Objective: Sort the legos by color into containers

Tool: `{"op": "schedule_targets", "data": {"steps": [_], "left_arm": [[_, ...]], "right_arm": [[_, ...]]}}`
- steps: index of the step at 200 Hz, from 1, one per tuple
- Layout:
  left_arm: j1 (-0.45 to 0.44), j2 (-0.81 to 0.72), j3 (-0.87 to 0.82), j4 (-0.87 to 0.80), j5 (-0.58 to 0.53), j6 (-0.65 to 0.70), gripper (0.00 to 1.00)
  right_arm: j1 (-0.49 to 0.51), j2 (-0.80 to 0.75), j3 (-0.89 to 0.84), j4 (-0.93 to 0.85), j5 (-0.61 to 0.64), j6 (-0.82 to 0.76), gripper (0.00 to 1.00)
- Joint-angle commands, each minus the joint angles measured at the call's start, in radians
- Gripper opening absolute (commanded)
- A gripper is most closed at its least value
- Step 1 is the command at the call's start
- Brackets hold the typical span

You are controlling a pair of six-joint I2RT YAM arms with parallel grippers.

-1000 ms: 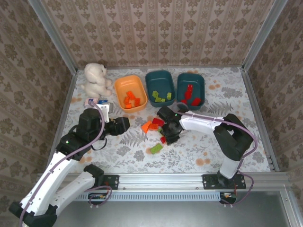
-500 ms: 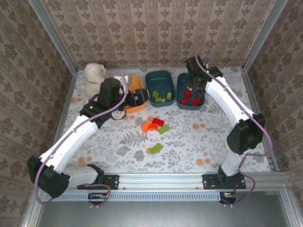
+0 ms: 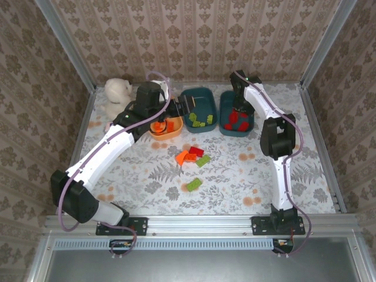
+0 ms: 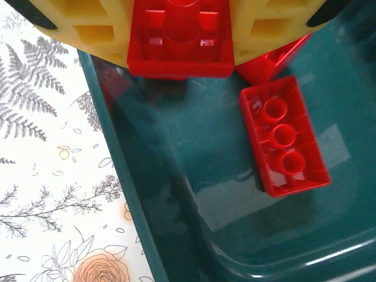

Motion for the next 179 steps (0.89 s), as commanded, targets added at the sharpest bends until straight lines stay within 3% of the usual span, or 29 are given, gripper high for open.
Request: {"op": "schedule_targets", "data": {"steps": [1, 86, 146, 179], "left_arm": [[-0.006, -0.011, 0.024, 0.002, -0.015, 0.009, 0.77], [-0.004, -0.023, 0.014, -0.011, -0.023, 0.009, 0.77], [-0.004, -0.064, -0.027, -0.05, -0.047, 0.003, 0.77], [-0.006, -0.102, -0.057, -0.142, -0.078, 0.027, 0.77]], "right_arm": [[-0.012, 0.046, 0.076, -0.061, -0.023, -0.03, 0.25], [-0.019, 0.141, 0.148, -0.081, -0.079, -0.038, 0.32], [-0.018, 0.13, 0.2, -0.115, -0.101, -0.045, 0.55], [-0.013, 0.032, 0.2, -0.106, -0.096, -0.045, 0.6]]}}
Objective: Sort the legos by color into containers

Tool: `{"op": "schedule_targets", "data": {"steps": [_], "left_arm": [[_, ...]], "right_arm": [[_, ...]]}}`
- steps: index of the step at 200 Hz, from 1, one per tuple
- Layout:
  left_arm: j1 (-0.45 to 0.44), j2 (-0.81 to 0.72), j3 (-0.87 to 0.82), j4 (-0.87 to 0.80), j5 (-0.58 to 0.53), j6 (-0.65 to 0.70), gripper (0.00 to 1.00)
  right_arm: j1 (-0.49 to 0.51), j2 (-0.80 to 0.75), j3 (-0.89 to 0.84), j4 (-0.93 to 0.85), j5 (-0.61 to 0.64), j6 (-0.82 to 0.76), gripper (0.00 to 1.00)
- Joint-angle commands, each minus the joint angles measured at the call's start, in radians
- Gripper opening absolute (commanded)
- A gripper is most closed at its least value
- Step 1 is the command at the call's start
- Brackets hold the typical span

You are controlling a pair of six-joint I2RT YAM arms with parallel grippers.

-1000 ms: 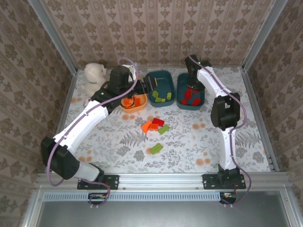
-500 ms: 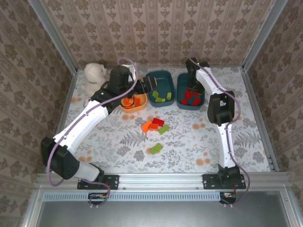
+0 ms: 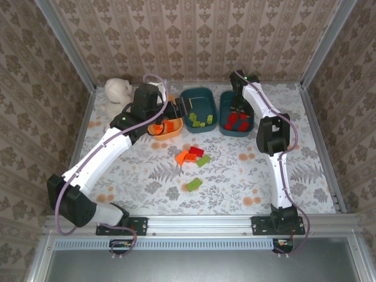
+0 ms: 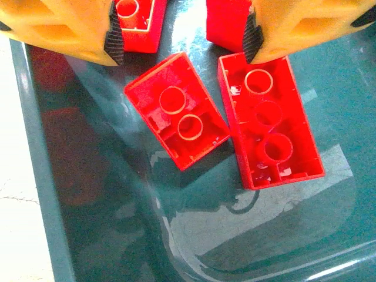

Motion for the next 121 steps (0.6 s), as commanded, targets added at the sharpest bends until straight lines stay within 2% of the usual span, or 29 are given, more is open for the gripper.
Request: {"op": "schedule_targets", "data": {"steps": [1, 27, 45, 68, 99, 121], "left_arm": [[-0.006, -0.051, -0.031, -0.094, -0.036, 0.029, 0.76], [-0.006, -0.087, -0.08, -0.19, -0.065, 0.11, 0.76], [-0.001, -0.098, -0.107, -0.277, -0.072, 0.18, 0.76], [-0.001, -0.101, -0.156, -0.347, -0.052, 0.257, 0.76], [-0.01, -0.113, -0.245, -0.351, 0.008, 0.298, 0.74], [-0.07, -0.113, -0.281, -0.358, 0.005, 0.342, 0.73]], "right_arm": [[0.005, -0.103, 0.026, -0.037, -0.007, -0.004, 0.6], [0.028, -0.226, 0.016, -0.023, 0.007, -0.015, 0.59], [0.065, -0.362, -0.067, 0.034, 0.005, -0.047, 0.59], [0.148, -0.59, -0.321, 0.188, -0.037, -0.109, 0.6], [0.266, -0.937, -0.724, 0.355, -0.118, -0.157, 0.61], [0.327, -1.16, -0.97, 0.41, -0.223, -0.156, 0.61]]}}
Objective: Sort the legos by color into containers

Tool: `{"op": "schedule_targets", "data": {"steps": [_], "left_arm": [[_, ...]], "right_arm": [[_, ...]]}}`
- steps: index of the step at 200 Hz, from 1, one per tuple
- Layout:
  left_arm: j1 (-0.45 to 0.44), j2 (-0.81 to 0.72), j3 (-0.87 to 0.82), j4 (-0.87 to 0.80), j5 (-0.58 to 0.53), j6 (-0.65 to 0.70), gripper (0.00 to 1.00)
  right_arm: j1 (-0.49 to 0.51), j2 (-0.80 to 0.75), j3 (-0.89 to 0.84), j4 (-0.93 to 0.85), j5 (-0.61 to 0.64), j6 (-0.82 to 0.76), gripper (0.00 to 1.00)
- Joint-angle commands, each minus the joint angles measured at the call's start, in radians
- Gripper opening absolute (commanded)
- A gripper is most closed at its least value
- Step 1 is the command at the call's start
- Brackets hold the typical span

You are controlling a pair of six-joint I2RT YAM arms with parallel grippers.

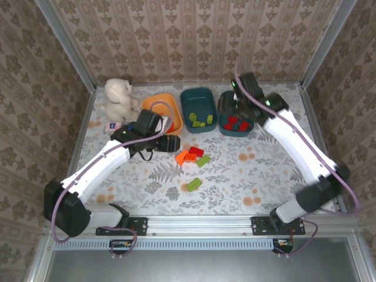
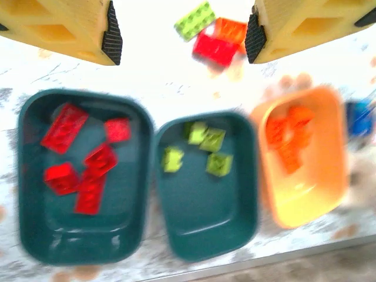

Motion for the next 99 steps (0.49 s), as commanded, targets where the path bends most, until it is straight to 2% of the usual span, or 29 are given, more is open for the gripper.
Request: {"op": "schedule_targets", "data": {"steps": [1, 14, 40, 75, 99], "left_arm": [[-0.059, -0.026, -0.031, -0.038, 0.023, 0.09, 0.73], [-0.087, -0.026, -0.054, -0.041, 0.009, 0.097, 0.73], [-0.159, -0.029, -0.112, -0.009, 0.022, 0.147, 0.73], [-0.346, 0.074, -0.118, -0.022, -0.079, 0.261, 0.73], [-0.425, 0.165, -0.124, 0.013, -0.128, 0.284, 0.75]], "right_arm": [[0.03, -0.16, -0.236, 0.084, -0.128, -0.036, 0.61], [0.038, -0.258, -0.361, 0.097, -0.235, -0.032, 0.61], [0.075, -0.397, -0.487, 0.011, -0.248, 0.007, 0.61], [0.083, -0.495, -0.511, -0.039, -0.247, 0.055, 0.62], [0.083, -0.546, -0.499, -0.024, -0.255, 0.096, 0.63]]}}
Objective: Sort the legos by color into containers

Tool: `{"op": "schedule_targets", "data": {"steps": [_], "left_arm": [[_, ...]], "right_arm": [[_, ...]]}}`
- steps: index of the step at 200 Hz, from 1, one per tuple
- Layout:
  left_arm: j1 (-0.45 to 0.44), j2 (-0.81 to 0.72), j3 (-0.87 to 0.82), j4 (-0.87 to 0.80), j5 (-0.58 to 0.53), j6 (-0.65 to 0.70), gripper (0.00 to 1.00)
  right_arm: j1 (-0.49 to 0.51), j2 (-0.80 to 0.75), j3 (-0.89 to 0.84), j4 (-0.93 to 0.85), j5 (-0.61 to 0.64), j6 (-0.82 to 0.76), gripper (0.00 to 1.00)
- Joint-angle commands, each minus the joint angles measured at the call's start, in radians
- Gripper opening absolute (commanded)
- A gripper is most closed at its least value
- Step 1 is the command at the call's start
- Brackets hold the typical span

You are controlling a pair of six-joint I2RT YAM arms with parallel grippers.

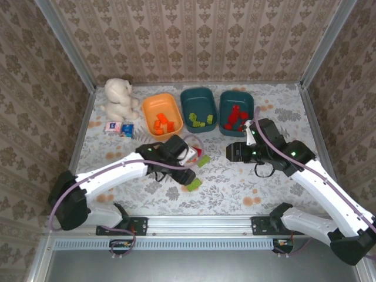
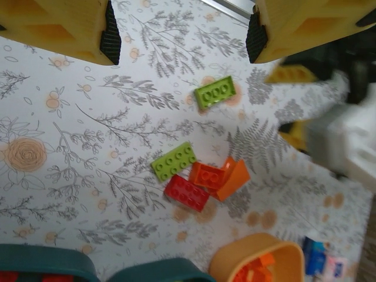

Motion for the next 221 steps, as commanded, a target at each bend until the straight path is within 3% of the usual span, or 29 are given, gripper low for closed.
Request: {"op": "schedule_targets", "data": {"steps": [1, 112, 195, 221], "left_arm": [[-0.059, 0.081, -0.009, 0.012, -0.08, 0.077, 0.75], [-0.126, 0.398, 0.148, -0.006, -0.155, 0.107, 0.76], [-0.141, 0.459, 0.149, -0.063, -0.142, 0.066, 0.61], [-0.14, 0.471, 0.15, -0.063, -0.138, 0.061, 0.51]], "right_arm": [[0.003, -0.056, 0.009, -0.007, -0.029, 0.06, 0.63], [0.003, -0.17, 0.072, -0.111, 0.048, 0.124, 0.66], [0.003, -0.155, 0.074, -0.082, 0.051, 0.132, 0.66], [0.003, -0.144, 0.075, -0.074, 0.049, 0.132, 0.66]]}}
